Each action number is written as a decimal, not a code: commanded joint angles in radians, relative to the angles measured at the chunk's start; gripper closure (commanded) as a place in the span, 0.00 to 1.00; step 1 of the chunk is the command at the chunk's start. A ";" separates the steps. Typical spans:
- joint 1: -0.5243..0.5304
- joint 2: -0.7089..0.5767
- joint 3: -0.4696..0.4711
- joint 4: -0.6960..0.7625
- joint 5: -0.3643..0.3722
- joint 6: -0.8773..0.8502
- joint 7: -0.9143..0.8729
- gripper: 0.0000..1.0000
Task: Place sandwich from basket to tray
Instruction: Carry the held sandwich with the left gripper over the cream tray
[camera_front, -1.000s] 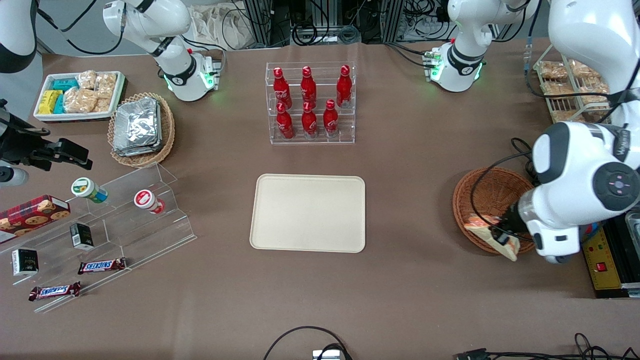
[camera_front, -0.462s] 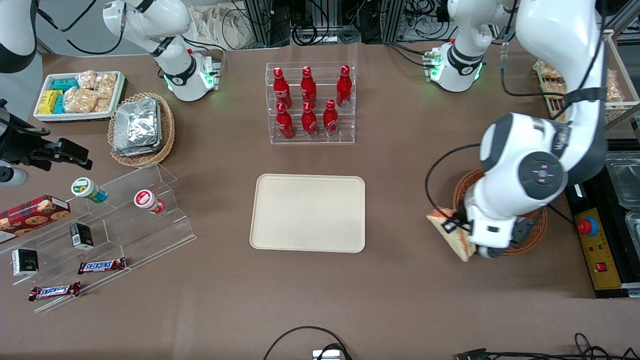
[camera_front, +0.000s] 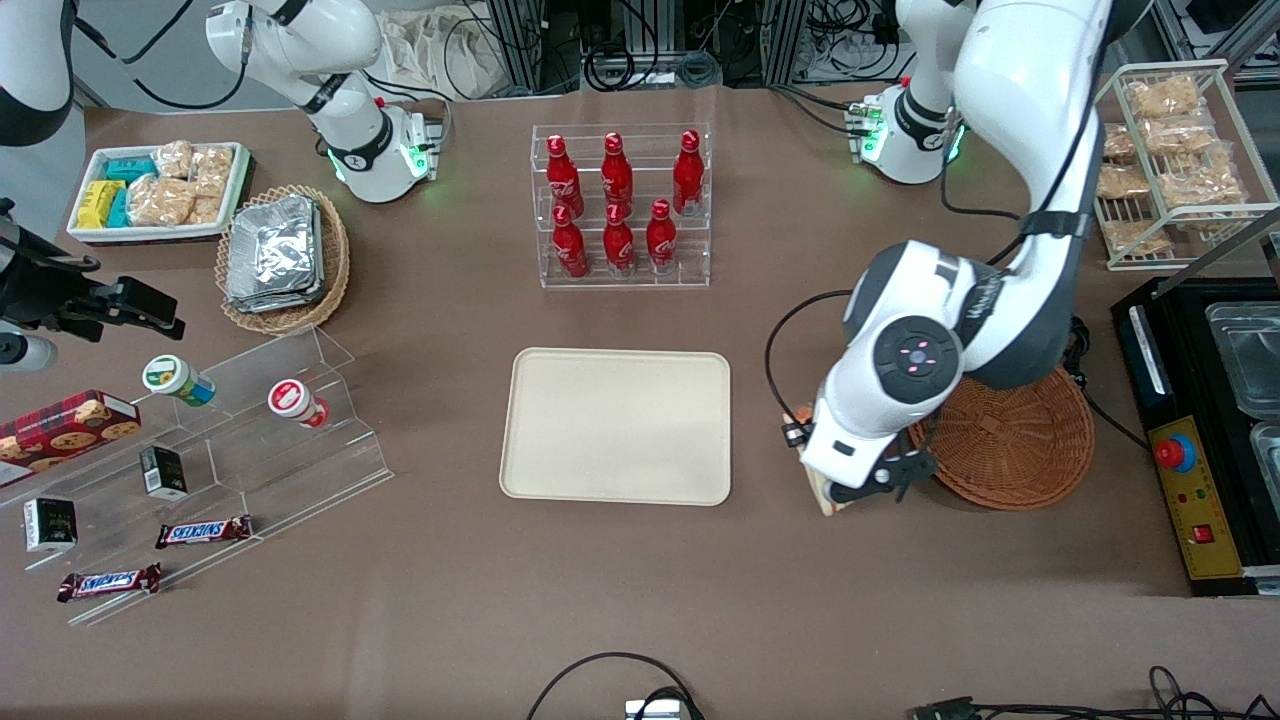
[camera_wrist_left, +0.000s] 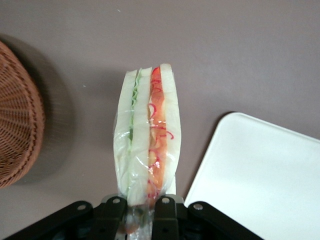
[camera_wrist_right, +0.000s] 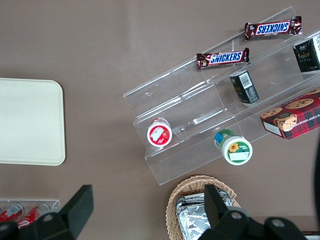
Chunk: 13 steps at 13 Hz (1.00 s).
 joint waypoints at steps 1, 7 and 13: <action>-0.046 0.047 0.013 0.062 0.016 -0.023 0.018 1.00; -0.112 0.127 0.007 0.088 0.006 0.037 0.030 1.00; -0.223 0.219 -0.013 0.077 0.019 0.136 0.071 1.00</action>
